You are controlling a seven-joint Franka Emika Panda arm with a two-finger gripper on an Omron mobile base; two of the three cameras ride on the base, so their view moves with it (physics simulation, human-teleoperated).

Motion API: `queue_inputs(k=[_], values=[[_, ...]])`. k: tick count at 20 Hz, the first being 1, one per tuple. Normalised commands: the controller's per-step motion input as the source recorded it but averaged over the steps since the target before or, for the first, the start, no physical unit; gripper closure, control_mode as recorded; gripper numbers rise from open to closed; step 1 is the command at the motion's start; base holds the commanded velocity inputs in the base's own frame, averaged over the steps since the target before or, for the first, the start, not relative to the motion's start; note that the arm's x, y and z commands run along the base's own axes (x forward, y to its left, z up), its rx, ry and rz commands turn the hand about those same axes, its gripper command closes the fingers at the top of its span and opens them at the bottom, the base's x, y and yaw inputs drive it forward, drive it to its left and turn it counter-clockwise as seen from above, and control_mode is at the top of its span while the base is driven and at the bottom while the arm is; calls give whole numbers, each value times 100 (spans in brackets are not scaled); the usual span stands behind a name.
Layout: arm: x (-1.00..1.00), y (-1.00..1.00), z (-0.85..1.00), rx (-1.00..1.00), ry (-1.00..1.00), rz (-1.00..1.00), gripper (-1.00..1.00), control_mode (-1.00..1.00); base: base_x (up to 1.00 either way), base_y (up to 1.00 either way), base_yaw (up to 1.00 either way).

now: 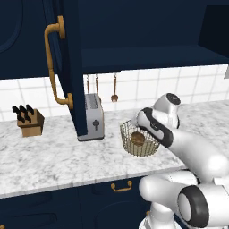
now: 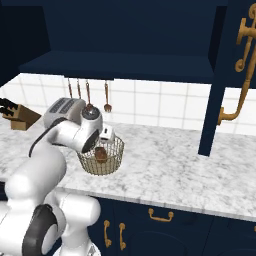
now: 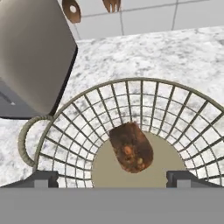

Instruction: Open the cabinet, pick up the bread from the cabinet and place it in the basket. Then move the basket to the dining counter.

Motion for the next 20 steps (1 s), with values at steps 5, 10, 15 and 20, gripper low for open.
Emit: queue_inputs(k=[5,10,15,20], values=[[-78,39,6,-19,0,6,-100,-100,0,0,0],[-7,15,0,-19,1,9,-100,-100,0,0,0],[23,8,-6,-22,4,14,-100,-100,0,0,0],[54,5,-34,-17,13,11,-100,-100,0,0,0]])
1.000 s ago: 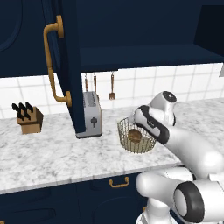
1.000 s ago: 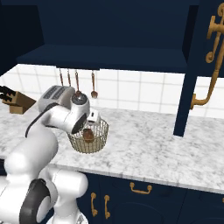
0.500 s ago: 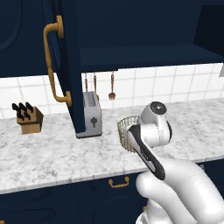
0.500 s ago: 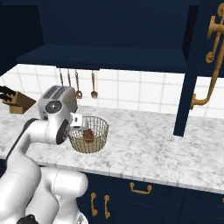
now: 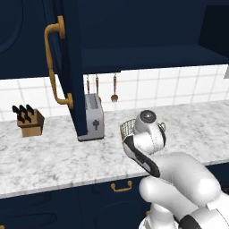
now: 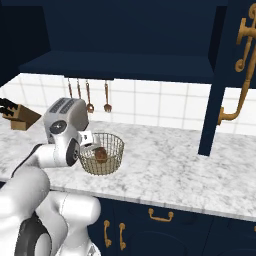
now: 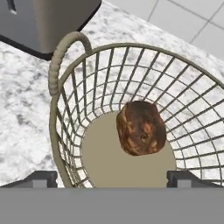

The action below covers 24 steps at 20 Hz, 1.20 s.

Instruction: Open the cabinet, pick up the bread from the cabinet and place it in the basket. Then move the basket to the dining counter.

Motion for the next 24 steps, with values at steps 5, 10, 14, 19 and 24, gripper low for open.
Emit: queue_inputs(k=[5,10,14,19,24], values=[[37,0,-32,-11,18,10,-100,-100,0,0,0],[13,0,-48,-4,19,8,-100,-100,0,0,0],[-11,-6,-60,0,18,7,100,-100,0,0,0],[-35,-17,-64,0,12,4,100,-100,0,0,0],[-66,-24,-18,0,5,6,100,-100,0,0,0]])
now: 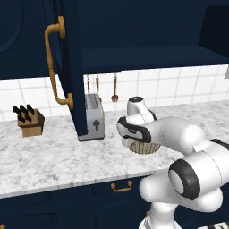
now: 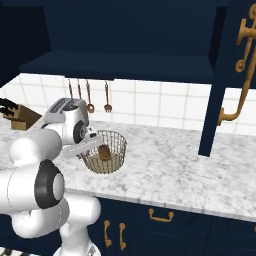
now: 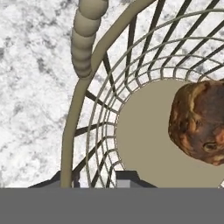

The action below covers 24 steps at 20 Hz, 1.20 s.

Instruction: Open the cabinet, pick up the bread from the cabinet and place it in the basket. Then move the basket to the dining counter.

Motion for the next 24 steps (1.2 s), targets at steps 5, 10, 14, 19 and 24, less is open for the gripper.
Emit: queue_inputs(k=[5,10,14,19,24], values=[[-70,-15,58,-4,-1,16,100,-100,0,0,0],[-91,0,96,-7,-1,20,100,-100,0,0,0],[-79,0,84,-1,13,11,100,-100,0,0,0],[-40,0,66,0,6,9,100,-100,0,0,0],[0,0,11,0,3,7,100,-100,0,0,0]])
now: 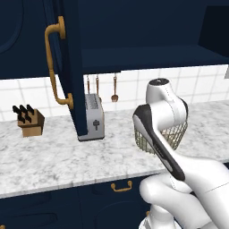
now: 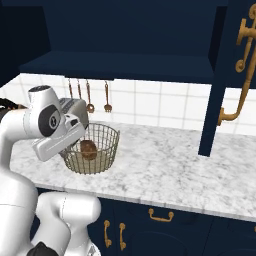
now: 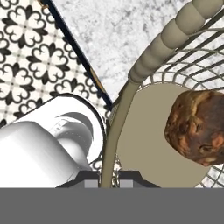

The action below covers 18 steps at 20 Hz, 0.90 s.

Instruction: Open the cabinet, pick up the bread from the cabinet and place it in the basket. Then move the basket to the dining counter.

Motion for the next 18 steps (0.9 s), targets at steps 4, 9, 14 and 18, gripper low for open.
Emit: queue_inputs(k=[4,9,14,18], values=[[0,0,0,0,0,0,100,-100,0,0,0],[0,0,0,0,0,0,100,-100,0,0,0],[-8,0,0,0,0,1,100,100,-80,1,12],[0,0,0,0,0,0,100,100,-84,0,75]])
